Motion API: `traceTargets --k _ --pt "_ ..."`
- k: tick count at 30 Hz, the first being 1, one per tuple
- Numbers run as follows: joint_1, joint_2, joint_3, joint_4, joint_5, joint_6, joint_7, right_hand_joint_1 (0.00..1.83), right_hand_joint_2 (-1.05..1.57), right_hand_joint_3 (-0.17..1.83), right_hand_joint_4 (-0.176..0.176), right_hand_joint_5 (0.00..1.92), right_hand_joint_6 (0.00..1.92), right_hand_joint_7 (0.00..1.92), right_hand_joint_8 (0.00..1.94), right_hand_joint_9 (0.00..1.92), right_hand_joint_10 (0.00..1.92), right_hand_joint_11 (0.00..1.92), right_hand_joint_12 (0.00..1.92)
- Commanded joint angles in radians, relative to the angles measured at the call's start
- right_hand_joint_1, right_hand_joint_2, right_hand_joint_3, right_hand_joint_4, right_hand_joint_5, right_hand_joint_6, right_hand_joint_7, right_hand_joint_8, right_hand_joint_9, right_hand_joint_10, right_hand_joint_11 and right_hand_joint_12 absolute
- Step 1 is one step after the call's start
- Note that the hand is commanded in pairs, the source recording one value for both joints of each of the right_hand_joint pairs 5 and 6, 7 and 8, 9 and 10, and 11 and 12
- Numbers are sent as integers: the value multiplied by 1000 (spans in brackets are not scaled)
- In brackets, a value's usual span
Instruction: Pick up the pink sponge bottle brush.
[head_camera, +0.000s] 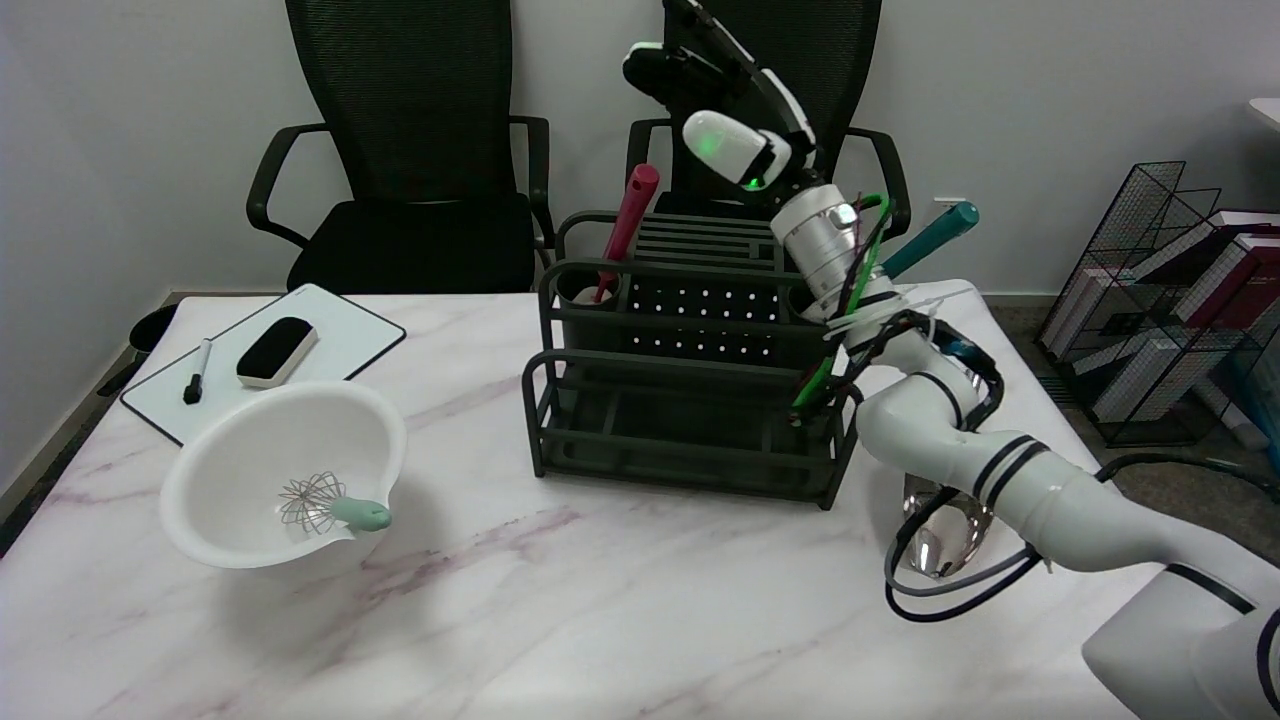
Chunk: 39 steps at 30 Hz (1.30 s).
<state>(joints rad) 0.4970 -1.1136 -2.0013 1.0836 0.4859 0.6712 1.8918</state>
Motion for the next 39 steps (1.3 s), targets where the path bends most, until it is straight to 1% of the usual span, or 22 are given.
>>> traceTargets --k 1,5,12,18,21,32,39 --pt "165 -164 -87 -334 -22 -30 -6 1221 -251 1048 0 162 162 681 681 611 611 393 393" --pt "172 -184 -87 -379 -50 -29 -6 1202 -264 1079 0 148 148 676 676 632 632 383 383" --pt "149 -173 -81 -362 -58 18 3 1232 -259 1105 0 159 159 697 697 661 661 418 418" --pt "115 -146 -77 -277 -58 28 -6 1256 -220 1080 0 195 195 736 736 701 701 514 514" --pt "94 -131 -78 -226 -58 28 -8 1237 -202 1071 0 227 227 762 762 717 717 567 567" --pt "53 -124 -79 -150 -59 22 -68 1210 -120 1083 0 285 285 805 805 733 733 599 599" --pt "36 -152 -85 -151 -59 21 -82 1213 -94 1098 0 310 310 814 814 723 723 589 589"
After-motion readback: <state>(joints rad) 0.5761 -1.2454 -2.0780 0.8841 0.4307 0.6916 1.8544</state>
